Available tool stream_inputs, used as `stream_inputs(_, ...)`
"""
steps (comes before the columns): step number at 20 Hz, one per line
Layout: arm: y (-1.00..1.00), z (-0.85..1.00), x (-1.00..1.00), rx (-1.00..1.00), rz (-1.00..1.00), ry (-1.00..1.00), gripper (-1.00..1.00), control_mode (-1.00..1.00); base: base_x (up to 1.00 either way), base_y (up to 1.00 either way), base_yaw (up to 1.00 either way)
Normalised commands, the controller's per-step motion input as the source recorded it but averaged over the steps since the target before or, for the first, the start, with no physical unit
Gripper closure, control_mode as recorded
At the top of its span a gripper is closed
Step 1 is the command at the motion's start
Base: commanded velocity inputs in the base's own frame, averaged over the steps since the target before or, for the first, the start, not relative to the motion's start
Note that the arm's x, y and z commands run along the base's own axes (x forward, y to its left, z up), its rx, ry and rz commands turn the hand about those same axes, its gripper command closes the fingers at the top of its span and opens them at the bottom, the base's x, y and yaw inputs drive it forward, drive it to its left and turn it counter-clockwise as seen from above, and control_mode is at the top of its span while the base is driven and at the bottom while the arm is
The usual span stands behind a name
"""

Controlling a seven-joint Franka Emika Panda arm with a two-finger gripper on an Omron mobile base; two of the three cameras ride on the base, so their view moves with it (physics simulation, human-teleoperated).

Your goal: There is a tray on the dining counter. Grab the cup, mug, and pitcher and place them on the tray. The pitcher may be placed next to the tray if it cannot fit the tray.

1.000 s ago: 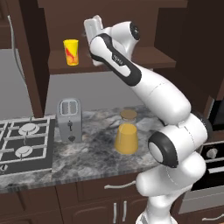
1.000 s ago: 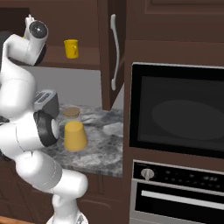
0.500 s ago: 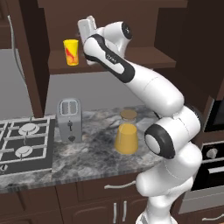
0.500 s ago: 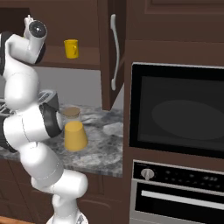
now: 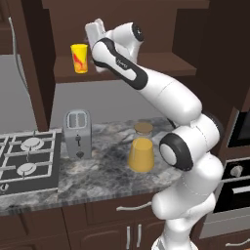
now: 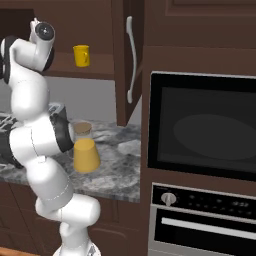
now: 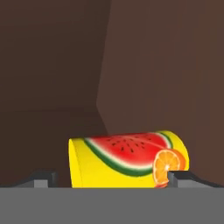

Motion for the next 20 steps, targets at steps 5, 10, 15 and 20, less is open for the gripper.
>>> stream_inputs(5,0.10,-0.02,0.11,-0.04,0.00,0.08,-1.00,-1.00,0.00,0.00,0.00)
stream_inputs(10,0.05,0.00,0.28,-0.02,0.00,0.02,-1.00,-1.00,0.00,0.00,0.00)
stream_inputs(15,0.02,0.00,0.29,-0.02,0.00,0.00,-1.00,-1.00,0.00,0.00,0.00)
stream_inputs(20,0.10,0.00,0.05,-0.02,0.01,0.10,-1.00,-1.00,0.00,0.00,0.00)
